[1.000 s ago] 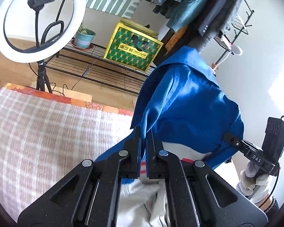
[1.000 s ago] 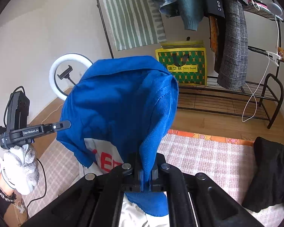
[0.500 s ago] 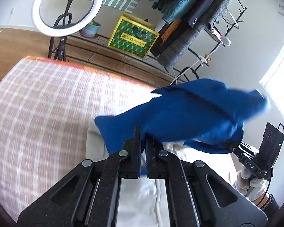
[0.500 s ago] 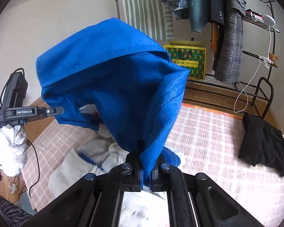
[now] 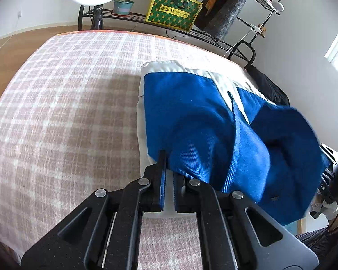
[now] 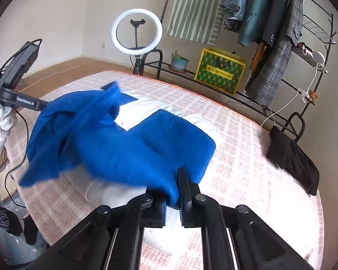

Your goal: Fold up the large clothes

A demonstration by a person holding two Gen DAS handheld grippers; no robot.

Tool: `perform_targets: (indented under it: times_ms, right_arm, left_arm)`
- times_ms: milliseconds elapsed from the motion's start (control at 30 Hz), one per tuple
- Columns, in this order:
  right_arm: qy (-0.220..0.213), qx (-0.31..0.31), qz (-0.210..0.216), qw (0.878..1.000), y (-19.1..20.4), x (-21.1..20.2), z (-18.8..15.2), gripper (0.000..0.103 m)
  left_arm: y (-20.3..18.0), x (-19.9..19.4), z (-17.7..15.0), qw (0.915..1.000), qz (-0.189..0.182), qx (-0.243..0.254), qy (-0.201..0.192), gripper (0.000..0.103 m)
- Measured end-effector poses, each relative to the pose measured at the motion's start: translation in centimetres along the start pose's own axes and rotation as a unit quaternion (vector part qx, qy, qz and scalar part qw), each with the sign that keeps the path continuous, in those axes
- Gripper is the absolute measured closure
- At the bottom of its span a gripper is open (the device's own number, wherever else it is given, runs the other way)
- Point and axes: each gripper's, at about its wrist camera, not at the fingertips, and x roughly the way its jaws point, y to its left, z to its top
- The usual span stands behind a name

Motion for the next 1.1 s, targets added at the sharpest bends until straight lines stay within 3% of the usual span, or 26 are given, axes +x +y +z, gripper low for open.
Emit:
perform_targets:
  times_ms: [200, 233, 267, 300, 333, 367, 433, 567, 633, 700, 767, 833, 900, 967, 1033, 1100]
  right_arm:
    - [0.039, 0.049, 0.002, 0.998, -2.0, -2.4, -2.7, 0.079]
    - [0.042, 0.078, 0.013, 0.996, -2.6, -2.9, -3.0, 0.077]
    - [0.043, 0.112, 0.032, 0.992, -3.4, -3.3, -3.3, 0.075]
    - [0.041, 0.146, 0.051, 0.987, -4.1, -3.6, -3.5, 0.073]
    - [0.039, 0.182, 0.068, 0.98, -4.7, -3.9, -3.9, 0.065]
    - [0.038, 0.22, 0.087, 0.971, -5.3, -4.1, -4.4, 0.053]
    - [0.037, 0.297, 0.142, 0.943, -6.5, -3.7, -5.3, 0.043]
    - [0.037, 0.4, 0.222, 0.888, -7.5, -1.9, -6.9, 0.043]
    - [0.038, 0.428, 0.251, 0.867, -7.7, -0.9, -7.3, 0.044]
    - [0.049, 0.428, 0.268, 0.861, -7.3, 0.3, -7.2, 0.05]
    - [0.059, 0.416, 0.26, 0.87, -6.9, 1.6, -6.8, 0.075]
    - [0.072, 0.418, 0.27, 0.864, -6.5, 3.0, -6.7, 0.1]
    - [0.068, 0.427, 0.28, 0.857, -7.0, 3.0, -6.5, 0.102]
    - [0.048, 0.412, 0.273, 0.868, -7.9, 2.0, -5.5, 0.103]
    - [0.047, 0.397, 0.26, 0.879, -8.6, 1.6, -5.1, 0.103]
    - [0.067, 0.409, 0.254, 0.874, -8.8, 2.7, -5.9, 0.103]
  left_arm:
    - [1.8, -2.2, -1.3, 0.9982, -0.035, -0.048, 0.011, 0.099]
    - [2.3, -2.7, -1.5, 0.9967, -0.047, -0.066, 0.009, 0.092]
    - [2.8, -3.0, -1.5, 0.9942, -0.062, -0.088, 0.004, 0.074]
    - [3.4, -3.2, -1.5, 0.991, -0.076, -0.11, 0.0, 0.064]
    - [3.9, -3.4, -1.4, 0.9872, -0.088, -0.133, -0.005, 0.05]
    - [4.4, -3.4, -1.2, 0.9828, -0.099, -0.156, -0.009, 0.048]
    - [5.3, -3.0, -0.8, 0.9718, -0.124, -0.2, -0.011, 0.048]
    - [6.1, -0.9, 0.2, 0.9602, -0.151, -0.234, 0.014, 0.048]
    - [6.3, 0.2, 0.2, 0.9544, -0.162, -0.249, 0.028, 0.048]
    - [5.8, 1.2, 0.2, 0.9551, -0.157, -0.248, 0.041, 0.07]
    - [5.0, 1.9, 0.1, 0.9605, -0.147, -0.23, 0.054, 0.097]
    - [4.1, 1.6, 0.1, 0.967, -0.134, -0.211, 0.048, 0.1]
    - [3.6, 0.7, 0.0, 0.962, -0.152, -0.223, 0.041, 0.1]
    - [3.3, -0.4, 0.1, 0.9628, -0.16, -0.216, 0.031, 0.1]
    - [3.5, -0.1, -0.3, 0.9655, -0.15, -0.21, 0.035, 0.1]
    - [4.0, 0.9, -1.2, 0.9681, -0.122, -0.212, 0.052, 0.1]
